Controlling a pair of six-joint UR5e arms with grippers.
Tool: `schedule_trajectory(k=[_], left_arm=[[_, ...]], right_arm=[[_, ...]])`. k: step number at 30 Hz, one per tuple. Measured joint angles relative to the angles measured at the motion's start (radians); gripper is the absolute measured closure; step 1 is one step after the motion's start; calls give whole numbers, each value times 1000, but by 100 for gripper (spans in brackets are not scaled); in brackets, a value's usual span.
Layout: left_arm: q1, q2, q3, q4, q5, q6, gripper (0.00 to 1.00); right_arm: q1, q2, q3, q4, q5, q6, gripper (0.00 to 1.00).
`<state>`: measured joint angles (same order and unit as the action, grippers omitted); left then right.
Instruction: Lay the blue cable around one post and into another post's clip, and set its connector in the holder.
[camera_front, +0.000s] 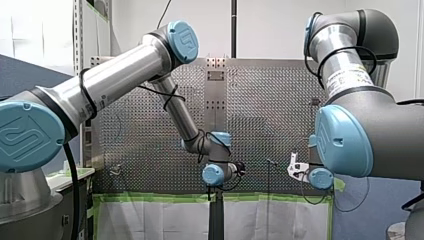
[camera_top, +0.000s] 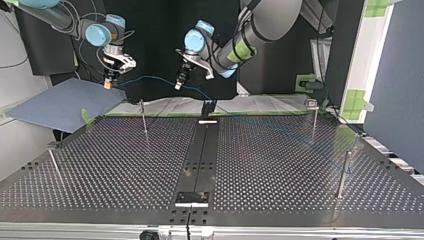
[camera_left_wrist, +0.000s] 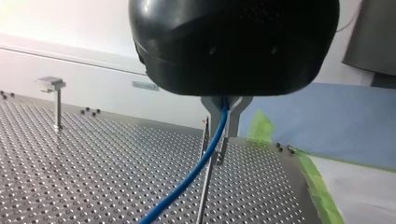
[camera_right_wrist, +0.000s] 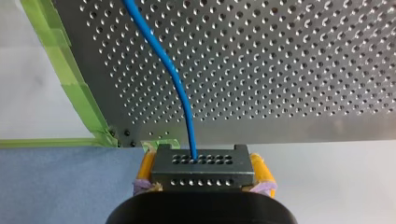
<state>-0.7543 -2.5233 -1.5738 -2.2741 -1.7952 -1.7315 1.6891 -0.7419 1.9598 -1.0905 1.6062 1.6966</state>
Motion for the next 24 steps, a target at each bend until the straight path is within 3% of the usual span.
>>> schedule_trajectory(k=[7,12,16,24], left_arm=[[-18,-42,33,18,-9,-9,99],[-29,-69,71,-4,-12,-16,99],[-33,-75,100,-16,-13,-19,99],[-34,-77,133,-35,-32,-20,99]], right_arm=[[-15,0,0,2,0,-2,100],[-26,0,0,1,-1,-11,100],[-37,0,0,0,-3,-20,100],[-63,0,-2,-3,-13,-24,100]])
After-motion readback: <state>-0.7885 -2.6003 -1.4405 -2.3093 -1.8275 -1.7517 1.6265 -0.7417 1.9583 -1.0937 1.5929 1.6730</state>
